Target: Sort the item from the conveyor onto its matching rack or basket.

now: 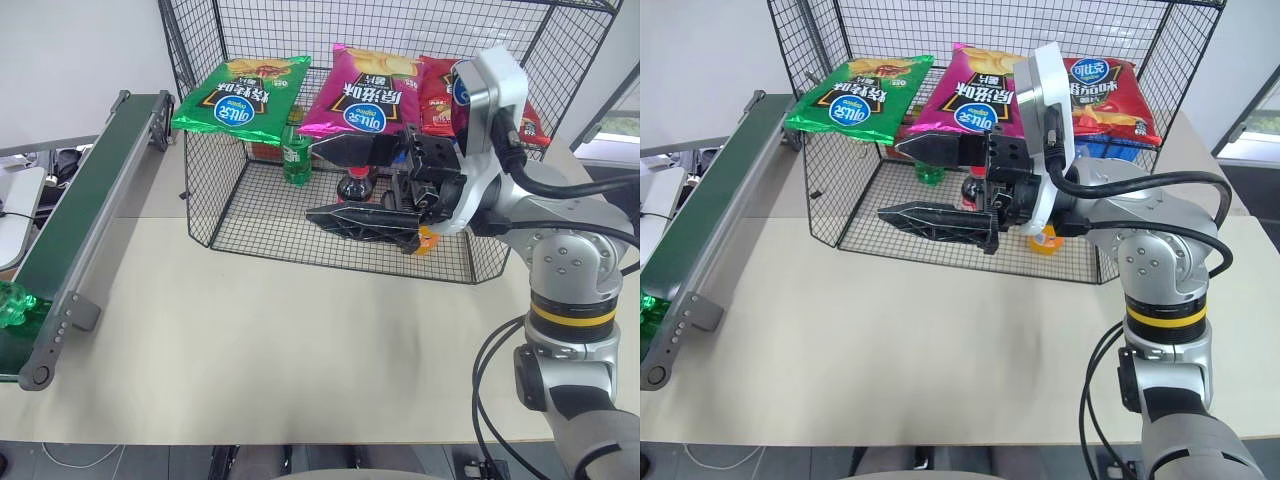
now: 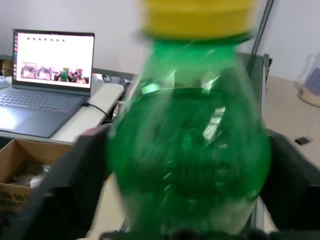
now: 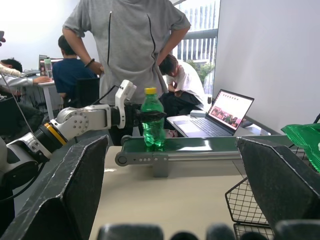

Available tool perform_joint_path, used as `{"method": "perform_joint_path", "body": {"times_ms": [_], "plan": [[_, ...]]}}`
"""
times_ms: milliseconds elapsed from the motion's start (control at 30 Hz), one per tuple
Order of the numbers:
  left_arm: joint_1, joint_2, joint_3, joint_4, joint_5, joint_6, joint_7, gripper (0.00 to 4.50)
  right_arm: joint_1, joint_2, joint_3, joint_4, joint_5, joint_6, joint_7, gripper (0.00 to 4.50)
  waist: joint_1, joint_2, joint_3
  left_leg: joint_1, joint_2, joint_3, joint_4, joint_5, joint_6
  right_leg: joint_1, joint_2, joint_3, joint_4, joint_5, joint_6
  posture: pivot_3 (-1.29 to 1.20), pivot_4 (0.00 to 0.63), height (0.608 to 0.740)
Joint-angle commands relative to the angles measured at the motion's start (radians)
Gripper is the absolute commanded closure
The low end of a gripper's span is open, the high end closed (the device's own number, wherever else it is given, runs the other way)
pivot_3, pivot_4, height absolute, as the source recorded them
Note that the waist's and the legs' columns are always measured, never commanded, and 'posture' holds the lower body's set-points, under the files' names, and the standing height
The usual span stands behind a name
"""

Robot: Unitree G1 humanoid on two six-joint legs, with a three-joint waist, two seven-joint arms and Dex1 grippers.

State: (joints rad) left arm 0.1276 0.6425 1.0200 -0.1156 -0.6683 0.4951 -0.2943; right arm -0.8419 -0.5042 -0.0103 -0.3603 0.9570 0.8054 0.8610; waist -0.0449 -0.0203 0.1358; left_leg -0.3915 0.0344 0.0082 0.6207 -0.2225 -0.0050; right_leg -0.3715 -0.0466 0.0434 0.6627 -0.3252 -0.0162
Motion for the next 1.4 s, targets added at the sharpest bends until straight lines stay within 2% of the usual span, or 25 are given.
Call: {"method": "perform_joint_path", "body": {"times_ms": [33, 300, 467, 633, 767, 833, 967, 1100, 1233, 1400], "plan": [[0.013, 0.009, 0.028, -0.003, 0.006, -0.029, -0.002, 1.41, -0.026, -0.001, -0.016, -0.023, 0.017, 0.001, -0.007, 0.0, 0.001, 0.0, 0.0, 0.0, 0.0, 0.0, -0.001, 0.0, 0.0, 0.0, 0.0, 0.0, 0.0, 0.0, 0.0, 0.0, 0.15, 0.74], [0.018, 0.016, 0.017, -0.065, -0.022, -0.011, -0.003, 1.41, -0.027, -0.004, -0.011, -0.018, -0.002, -0.017, 0.008, 0.0, 0.001, 0.0, 0.0, 0.0, 0.0, 0.0, -0.008, 0.0, 0.0, -0.003, 0.0, -0.001, -0.001, 0.001, -0.003, 0.0, 0.15, 0.74], [-0.008, 0.059, -0.051, -0.209, -0.13, 0.083, -0.059, 1.41, -0.009, -0.027, -0.011, -0.017, -0.037, -0.04, 0.037, 0.0, 0.008, -0.004, 0.001, 0.0, 0.0, 0.0, -0.008, 0.002, -0.002, -0.002, 0.0, -0.002, -0.001, 0.001, -0.003, 0.0, 0.15, 0.74], [-0.075, 0.101, -0.242, -0.354, -0.184, 0.16, -0.091, 1.41, 0.05, -0.063, -0.004, -0.023, -0.131, -0.1, 0.055, 0.0, 0.017, -0.006, 0.001, -0.002, 0.0, 0.0, -0.008, 0.004, -0.004, -0.001, -0.002, -0.003, -0.006, 0.001, -0.003, 0.0, 0.15, 0.74], [-0.21, 0.088, -0.454, -0.381, -0.179, 0.188, -0.094, 1.41, 0.134, -0.091, -0.036, -0.082, -0.163, -0.09, -0.014, 0.0, 0.021, -0.005, 0.001, -0.002, 0.0, 0.001, -0.009, 0.004, -0.003, -0.001, -0.002, -0.003, -0.006, 0.001, -0.003, 0.0, 0.15, 0.74], [-0.252, 0.081, -0.519, -0.364, -0.154, 0.181, -0.105, 1.41, 0.161, -0.093, -0.042, -0.114, -0.168, -0.077, -0.06, 0.0, 0.015, -0.004, 0.002, -0.002, 0.0, 0.001, -0.01, 0.005, -0.003, -0.001, 0.0, -0.003, -0.005, 0.001, -0.003, 0.0, 0.15, 0.74], [-0.336, 0.038, -0.653, -0.31, -0.1, 0.158, -0.117, 1.41, 0.243, -0.097, -0.041, -0.205, -0.183, -0.053, -0.162, 0.0, 0.002, -0.003, 0.002, -0.002, 0.0, 0.001, -0.01, 0.005, -0.002, -0.001, 0.006, -0.001, -0.004, 0.001, -0.003, 0.0, 0.15, 0.74], [-0.445, -0.082, -0.788, -0.196, 0.011, 0.092, -0.09, 1.41, 0.327, -0.092, 0.001, -0.271, -0.279, -0.048, -0.289, 0.0, 0.014, -0.003, 0.002, -0.001, -0.001, 0.001, -0.008, 0.007, -0.005, 0.0, 0.008, -0.002, -0.003, 0.001, -0.003, 0.0, 0.15, 0.74], [-0.548, -0.198, -0.89, -0.062, 0.158, -0.029, -0.057, 1.41, 0.331, -0.049, 0.065, -0.254, -0.402, -0.069, -0.395, 0.0, 0.019, -0.004, 0.003, -0.003, -0.002, 0.002, -0.006, 0.009, -0.006, -0.001, 0.011, -0.001, -0.002, 0.001, -0.001, 0.0, 0.15, 0.74], [-0.659, -0.304, -0.954, 0.12, 0.277, -0.171, -0.066, 1.41, 0.315, 0.027, 0.091, -0.24, -0.463, -0.066, -0.466, 0.0, 0.029, -0.004, 0.003, -0.005, -0.001, 0.001, -0.005, 0.009, -0.006, -0.002, 0.02, 0.001, -0.002, 0.002, 0.0, 0.0, 0.15, 0.74]]}}
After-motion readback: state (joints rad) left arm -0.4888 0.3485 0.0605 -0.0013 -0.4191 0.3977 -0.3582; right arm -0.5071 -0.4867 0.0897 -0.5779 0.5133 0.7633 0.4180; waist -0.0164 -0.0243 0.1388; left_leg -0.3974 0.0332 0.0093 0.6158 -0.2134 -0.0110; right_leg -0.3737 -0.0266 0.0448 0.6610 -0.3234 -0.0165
